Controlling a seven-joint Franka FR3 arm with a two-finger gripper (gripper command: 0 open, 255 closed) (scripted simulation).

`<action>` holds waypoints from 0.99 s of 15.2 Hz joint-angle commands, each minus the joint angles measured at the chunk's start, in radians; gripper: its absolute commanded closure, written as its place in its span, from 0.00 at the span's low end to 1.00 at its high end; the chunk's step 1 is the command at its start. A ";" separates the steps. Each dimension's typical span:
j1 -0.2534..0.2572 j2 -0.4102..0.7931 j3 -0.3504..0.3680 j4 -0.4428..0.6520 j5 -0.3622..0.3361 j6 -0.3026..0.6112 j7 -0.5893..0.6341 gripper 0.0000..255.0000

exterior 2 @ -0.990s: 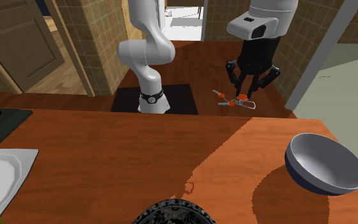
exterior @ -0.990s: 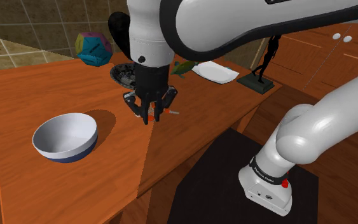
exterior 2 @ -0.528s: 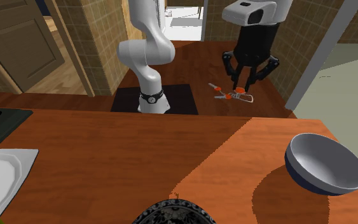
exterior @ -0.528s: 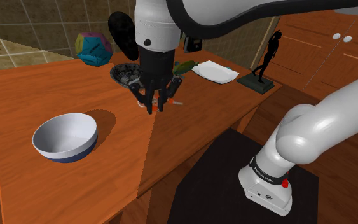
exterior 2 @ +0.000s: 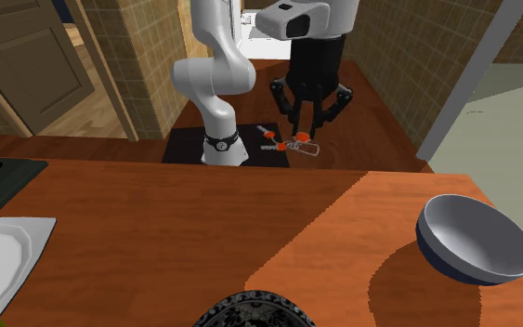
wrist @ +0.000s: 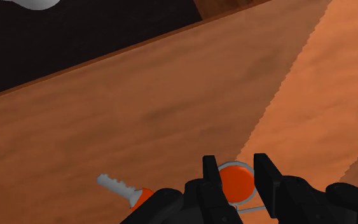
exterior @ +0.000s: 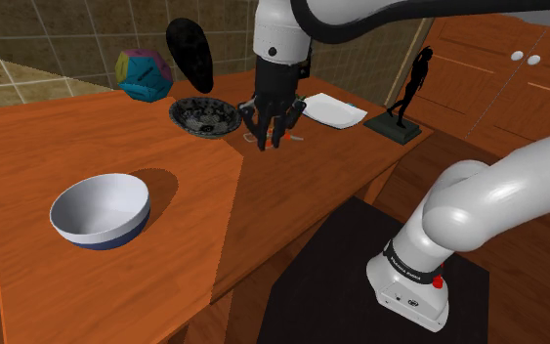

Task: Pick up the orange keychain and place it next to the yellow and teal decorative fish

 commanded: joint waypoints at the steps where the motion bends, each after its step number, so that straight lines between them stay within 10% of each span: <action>1: -0.015 -0.021 -0.048 -0.027 -0.015 -0.001 -0.060 1.00; 15: -0.148 -0.015 -0.318 -0.060 -0.156 0.011 -0.399 1.00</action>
